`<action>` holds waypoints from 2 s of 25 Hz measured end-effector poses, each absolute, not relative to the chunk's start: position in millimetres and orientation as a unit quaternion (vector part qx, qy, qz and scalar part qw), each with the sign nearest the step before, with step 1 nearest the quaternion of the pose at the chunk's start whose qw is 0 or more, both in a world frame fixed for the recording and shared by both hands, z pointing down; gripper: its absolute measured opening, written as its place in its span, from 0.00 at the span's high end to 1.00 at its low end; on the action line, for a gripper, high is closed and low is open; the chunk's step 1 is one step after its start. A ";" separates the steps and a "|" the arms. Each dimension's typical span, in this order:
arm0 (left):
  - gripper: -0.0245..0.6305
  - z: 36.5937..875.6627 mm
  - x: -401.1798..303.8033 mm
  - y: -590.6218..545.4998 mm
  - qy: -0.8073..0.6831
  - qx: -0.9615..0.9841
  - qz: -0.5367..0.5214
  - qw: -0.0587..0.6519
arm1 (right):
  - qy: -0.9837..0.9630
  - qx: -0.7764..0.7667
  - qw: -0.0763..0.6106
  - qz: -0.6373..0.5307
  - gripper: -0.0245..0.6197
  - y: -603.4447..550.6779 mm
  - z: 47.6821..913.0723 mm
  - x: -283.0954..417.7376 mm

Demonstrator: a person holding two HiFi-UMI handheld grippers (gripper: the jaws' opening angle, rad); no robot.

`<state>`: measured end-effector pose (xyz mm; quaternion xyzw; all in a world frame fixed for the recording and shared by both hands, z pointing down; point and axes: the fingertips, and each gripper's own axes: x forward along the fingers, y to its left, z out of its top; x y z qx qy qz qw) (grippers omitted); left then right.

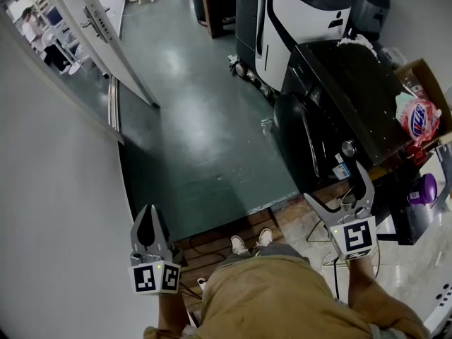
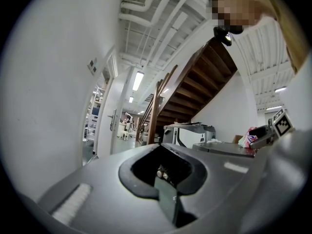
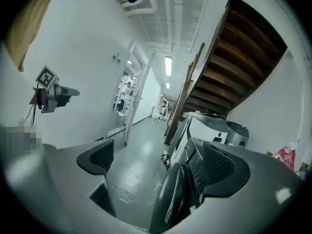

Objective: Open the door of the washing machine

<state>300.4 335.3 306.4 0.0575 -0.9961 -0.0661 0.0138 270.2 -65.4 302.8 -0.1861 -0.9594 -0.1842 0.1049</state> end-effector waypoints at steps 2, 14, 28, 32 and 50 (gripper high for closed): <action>0.87 312.3 300.4 341.6 -0.995 0.062 -0.073 0.018 | -0.957 -0.182 0.118 -0.193 0.11 -58.5 307.2 274.2; 0.87 331.6 257.6 342.7 -0.988 0.121 -0.087 0.049 | -0.959 -0.138 0.161 -0.189 0.12 -49.0 331.2 285.4; 0.87 357.8 81.4 267.8 -0.967 0.232 -0.050 0.093 | -0.960 -0.065 0.225 -0.151 0.12 -95.5 391.3 179.4; 0.87 345.5 21.0 263.5 -0.966 0.231 -0.038 0.111 | -0.956 -0.068 0.244 -0.147 0.12 -102.1 385.4 122.4; 0.87 226.7 -126.6 204.9 -0.960 0.267 -0.010 0.088 | -0.969 0.020 0.226 -0.098 0.12 -175.7 310.6 36.4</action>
